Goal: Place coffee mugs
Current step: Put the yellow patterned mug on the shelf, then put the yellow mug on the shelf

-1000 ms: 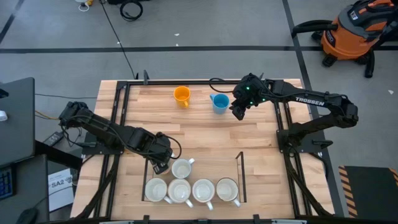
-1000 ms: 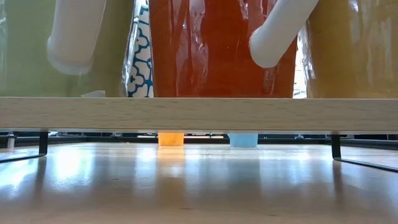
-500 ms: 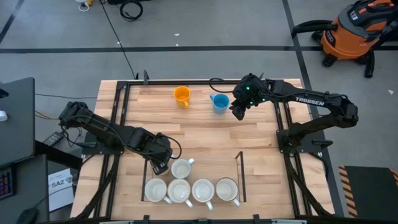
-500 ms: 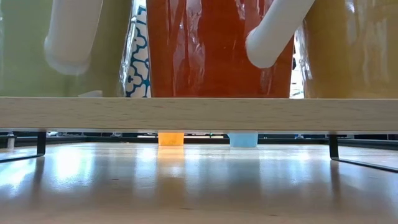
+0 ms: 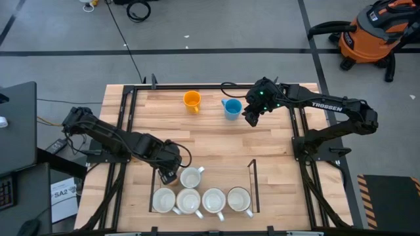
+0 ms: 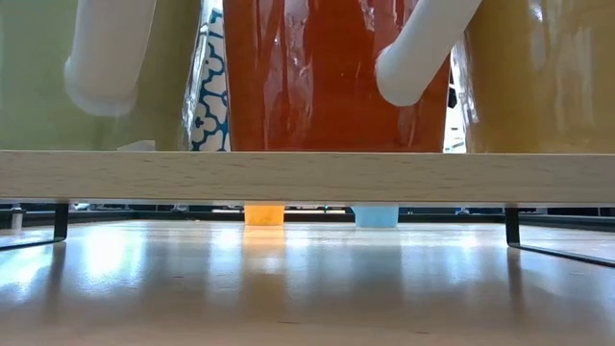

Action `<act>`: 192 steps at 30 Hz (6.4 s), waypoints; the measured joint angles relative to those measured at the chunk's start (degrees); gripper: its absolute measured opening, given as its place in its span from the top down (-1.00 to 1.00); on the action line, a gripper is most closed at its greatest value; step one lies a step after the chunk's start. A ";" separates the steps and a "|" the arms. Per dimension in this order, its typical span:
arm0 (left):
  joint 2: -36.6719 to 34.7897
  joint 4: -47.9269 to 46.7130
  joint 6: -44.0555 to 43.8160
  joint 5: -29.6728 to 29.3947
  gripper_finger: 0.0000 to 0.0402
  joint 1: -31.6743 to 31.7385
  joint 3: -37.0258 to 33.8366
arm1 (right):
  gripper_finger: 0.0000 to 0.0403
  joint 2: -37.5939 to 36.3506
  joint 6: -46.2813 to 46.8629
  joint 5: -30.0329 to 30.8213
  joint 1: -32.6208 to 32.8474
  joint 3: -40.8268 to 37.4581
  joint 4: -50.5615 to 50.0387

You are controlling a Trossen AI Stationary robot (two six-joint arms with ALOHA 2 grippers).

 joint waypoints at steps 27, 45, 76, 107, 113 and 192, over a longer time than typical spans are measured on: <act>-0.02 8.39 35.46 -10.53 0.30 24.08 11.13 | 0.31 0.00 -0.01 0.00 0.00 0.00 0.13; 8.59 18.77 62.11 -5.78 0.30 45.64 11.20 | 0.31 -0.02 -0.46 0.00 0.00 0.00 1.01; 24.11 19.10 65.85 -10.16 0.30 47.72 11.20 | 0.31 -0.02 -0.60 0.00 0.00 0.00 1.11; 25.73 18.35 25.60 -2.15 0.77 46.44 11.28 | 0.31 -0.02 -0.62 0.02 0.00 0.00 1.16; 25.77 18.54 16.57 2.14 0.68 45.47 11.24 | 0.31 -0.02 -0.60 0.00 0.00 0.00 1.16; 18.95 20.60 68.56 -5.06 0.24 47.69 11.17 | 0.31 -0.02 -0.58 0.00 0.00 0.00 1.22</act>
